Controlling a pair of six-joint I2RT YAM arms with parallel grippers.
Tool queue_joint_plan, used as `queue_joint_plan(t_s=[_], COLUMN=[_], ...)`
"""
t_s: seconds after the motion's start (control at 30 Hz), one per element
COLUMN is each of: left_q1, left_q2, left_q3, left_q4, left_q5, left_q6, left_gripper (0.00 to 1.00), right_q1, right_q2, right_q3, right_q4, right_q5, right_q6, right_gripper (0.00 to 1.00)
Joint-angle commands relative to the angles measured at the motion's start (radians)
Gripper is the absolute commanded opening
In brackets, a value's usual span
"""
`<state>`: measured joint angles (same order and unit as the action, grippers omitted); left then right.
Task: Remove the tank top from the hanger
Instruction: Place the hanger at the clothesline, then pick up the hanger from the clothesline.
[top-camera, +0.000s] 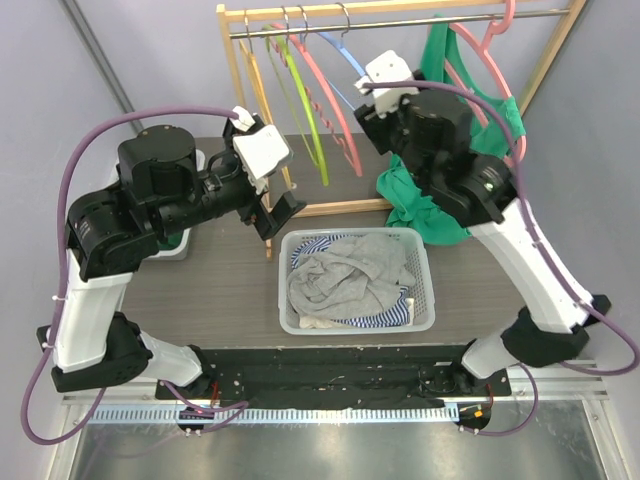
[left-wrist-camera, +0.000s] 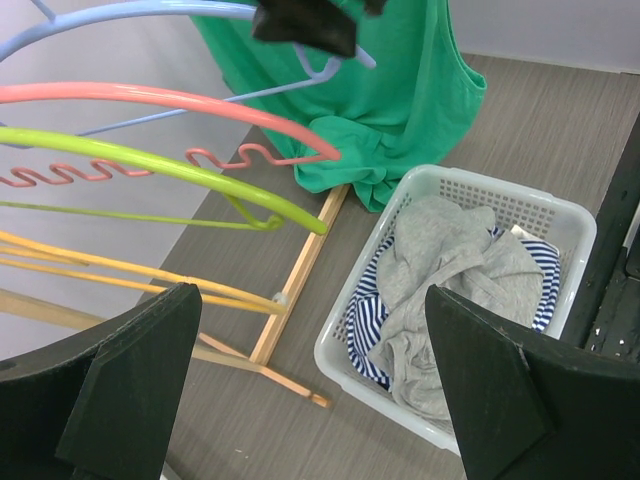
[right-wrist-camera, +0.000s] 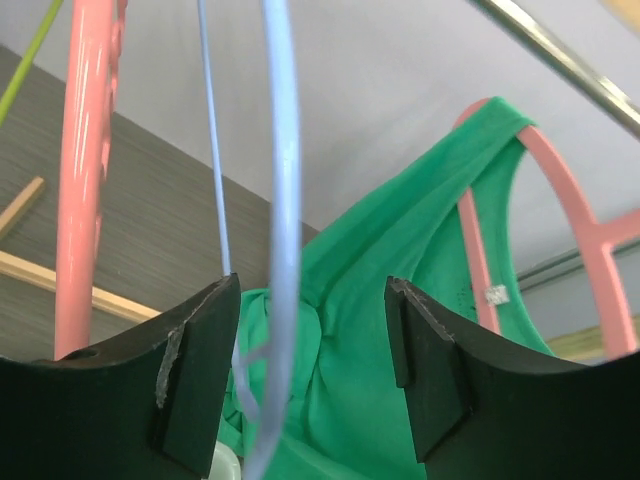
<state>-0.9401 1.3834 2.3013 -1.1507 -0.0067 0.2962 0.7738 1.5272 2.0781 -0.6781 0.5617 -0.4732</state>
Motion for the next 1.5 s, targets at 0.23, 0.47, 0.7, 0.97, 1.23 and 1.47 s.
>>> queue_joint_plan(t_s=[0.23, 0.47, 0.7, 0.97, 1.23, 1.47], left_q1=[0.006, 0.006, 0.004, 0.004, 0.006, 0.006], left_q2=[0.011, 0.002, -0.004, -0.021, -0.030, -0.026], left_q3=[0.033, 0.030, 0.003, -0.042, -0.057, -0.059], left_q4=[0.057, 0.055, 0.063, 0.068, 0.069, 0.066], left_q5=[0.004, 0.004, 0.001, -0.013, -0.022, -0.016], left_q6=[0.012, 0.012, 0.026, 0.038, 0.046, 0.041], left_gripper=[1.00, 1.00, 1.00, 1.00, 1.00, 1.00], right_q1=[-0.193, -0.426, -0.654, -0.835, -0.835, -0.834], right_q2=[-0.291, -0.237, -0.147, -0.055, -0.082, -0.197], right_q3=[-0.099, -0.078, 0.048, 0.151, 0.047, -0.111], right_q4=[0.245, 0.209, 0.149, 0.078, 0.035, 0.066], right_q5=[0.178, 0.042, -0.260, -0.516, -0.625, -0.528], right_q6=[0.045, 0.117, 0.255, 0.512, 0.531, 0.483], right_gripper=[0.70, 0.77, 0.84, 0.88, 0.85, 0.79])
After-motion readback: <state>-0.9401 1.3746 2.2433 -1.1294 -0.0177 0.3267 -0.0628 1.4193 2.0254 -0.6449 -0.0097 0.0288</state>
